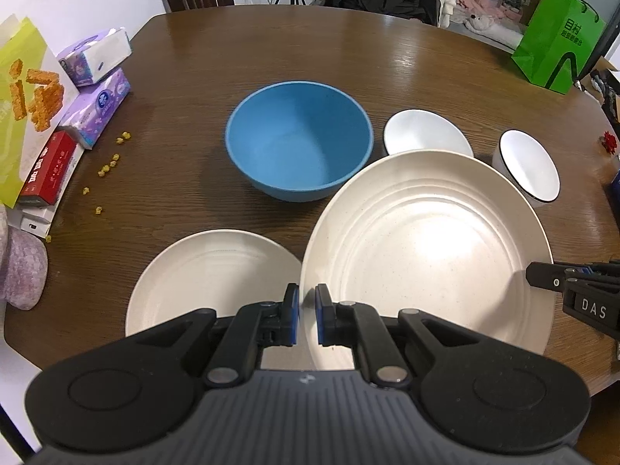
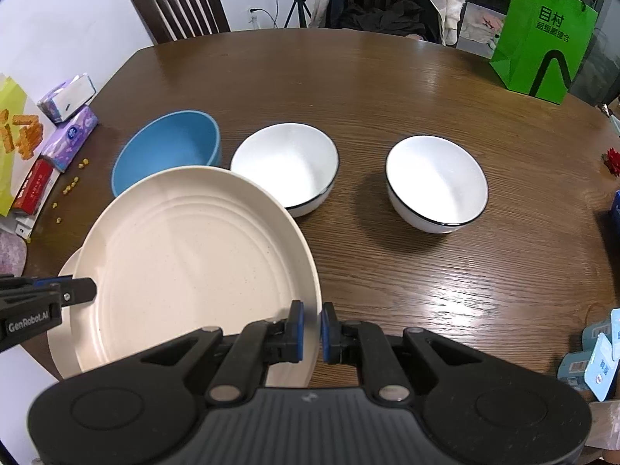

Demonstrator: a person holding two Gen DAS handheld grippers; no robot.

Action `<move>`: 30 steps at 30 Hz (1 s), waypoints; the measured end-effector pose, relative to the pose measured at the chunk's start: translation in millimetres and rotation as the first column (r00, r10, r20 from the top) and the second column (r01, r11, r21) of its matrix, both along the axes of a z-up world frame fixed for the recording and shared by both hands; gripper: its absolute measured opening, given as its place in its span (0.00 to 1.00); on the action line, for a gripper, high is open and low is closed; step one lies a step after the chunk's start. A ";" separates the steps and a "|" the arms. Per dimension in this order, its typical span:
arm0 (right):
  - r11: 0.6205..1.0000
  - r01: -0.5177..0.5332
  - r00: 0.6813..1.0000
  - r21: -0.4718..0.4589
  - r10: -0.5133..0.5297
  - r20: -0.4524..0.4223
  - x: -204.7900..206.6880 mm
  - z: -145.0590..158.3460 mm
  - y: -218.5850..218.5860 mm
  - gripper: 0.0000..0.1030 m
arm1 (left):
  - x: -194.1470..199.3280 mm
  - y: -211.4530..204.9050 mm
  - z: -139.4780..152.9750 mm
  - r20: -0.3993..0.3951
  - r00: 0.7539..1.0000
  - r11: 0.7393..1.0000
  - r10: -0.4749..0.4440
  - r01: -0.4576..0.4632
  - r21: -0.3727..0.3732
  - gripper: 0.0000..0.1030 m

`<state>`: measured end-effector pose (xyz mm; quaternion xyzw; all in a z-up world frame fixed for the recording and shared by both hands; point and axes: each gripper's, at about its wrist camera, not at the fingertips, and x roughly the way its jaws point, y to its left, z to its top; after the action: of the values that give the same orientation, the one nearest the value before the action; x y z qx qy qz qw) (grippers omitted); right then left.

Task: Organize plates and bowls
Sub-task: 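Carry the beige plate with both grippers over the plate stack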

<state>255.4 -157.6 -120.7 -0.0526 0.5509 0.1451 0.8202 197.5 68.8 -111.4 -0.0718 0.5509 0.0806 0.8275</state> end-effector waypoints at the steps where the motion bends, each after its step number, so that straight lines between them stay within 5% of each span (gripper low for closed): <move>1: 1.000 -0.002 1.000 -0.001 0.002 -0.001 -0.5 -0.5 3.3 0.09 | -0.7 4.1 -0.2 -0.002 1.000 1.000 0.002 -0.002 0.002 0.08; 30: 0.998 -0.060 0.996 -0.015 0.059 -0.073 -17.2 -24.6 96.5 0.09 | -18.9 94.9 -16.1 -0.059 0.997 0.999 0.050 -0.050 -0.014 0.08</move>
<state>238.2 -61.1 -145.4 -0.0708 0.5797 0.1664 0.7945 178.6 163.7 -127.5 -0.0894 0.5734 0.0992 0.8083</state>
